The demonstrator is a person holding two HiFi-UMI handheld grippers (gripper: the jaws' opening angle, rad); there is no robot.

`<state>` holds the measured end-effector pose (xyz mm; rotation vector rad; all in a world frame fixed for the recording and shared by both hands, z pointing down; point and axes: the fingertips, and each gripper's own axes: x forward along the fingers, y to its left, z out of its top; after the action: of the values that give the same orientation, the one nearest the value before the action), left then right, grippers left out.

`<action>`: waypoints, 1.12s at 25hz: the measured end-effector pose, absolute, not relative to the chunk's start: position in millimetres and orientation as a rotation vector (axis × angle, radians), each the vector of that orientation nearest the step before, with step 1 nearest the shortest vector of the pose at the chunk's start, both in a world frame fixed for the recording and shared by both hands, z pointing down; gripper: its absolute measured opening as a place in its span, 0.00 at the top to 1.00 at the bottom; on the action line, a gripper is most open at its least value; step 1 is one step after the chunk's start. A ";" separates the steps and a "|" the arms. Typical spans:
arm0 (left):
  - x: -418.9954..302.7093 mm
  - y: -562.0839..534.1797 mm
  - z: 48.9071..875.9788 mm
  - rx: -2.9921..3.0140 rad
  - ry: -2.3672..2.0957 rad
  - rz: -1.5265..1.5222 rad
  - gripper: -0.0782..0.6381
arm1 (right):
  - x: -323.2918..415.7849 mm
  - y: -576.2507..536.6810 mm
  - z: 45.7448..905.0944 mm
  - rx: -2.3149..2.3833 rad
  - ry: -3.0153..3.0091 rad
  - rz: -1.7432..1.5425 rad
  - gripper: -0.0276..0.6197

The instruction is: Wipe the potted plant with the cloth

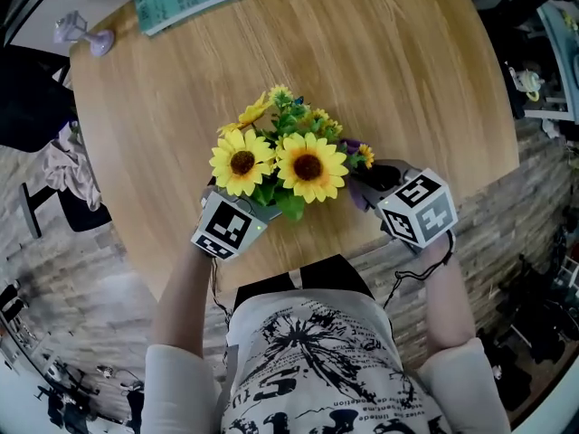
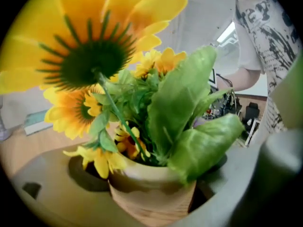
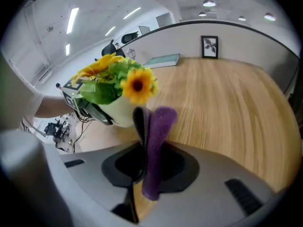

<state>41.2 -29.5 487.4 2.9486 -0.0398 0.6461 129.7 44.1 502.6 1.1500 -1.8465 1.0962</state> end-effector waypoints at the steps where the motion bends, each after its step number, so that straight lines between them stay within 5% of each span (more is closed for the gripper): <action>1: 40.1 -33.1 476.2 2.927 -0.070 0.614 0.14 | 128.2 40.5 498.1 1.164 -1.856 1.087 0.83; 14: 10.0 -62.7 341.4 2.973 -0.215 0.473 0.14 | 54.2 -17.9 411.1 1.303 -2.154 0.805 0.83; 28: -13.8 -59.0 290.2 2.989 -0.116 0.354 0.14 | -25.1 -34.7 356.2 1.193 -2.525 0.550 0.83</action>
<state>-13.8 -59.0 290.2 2.9893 -0.1164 0.3541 -25.1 -34.7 356.2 1.1934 -2.5250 0.5496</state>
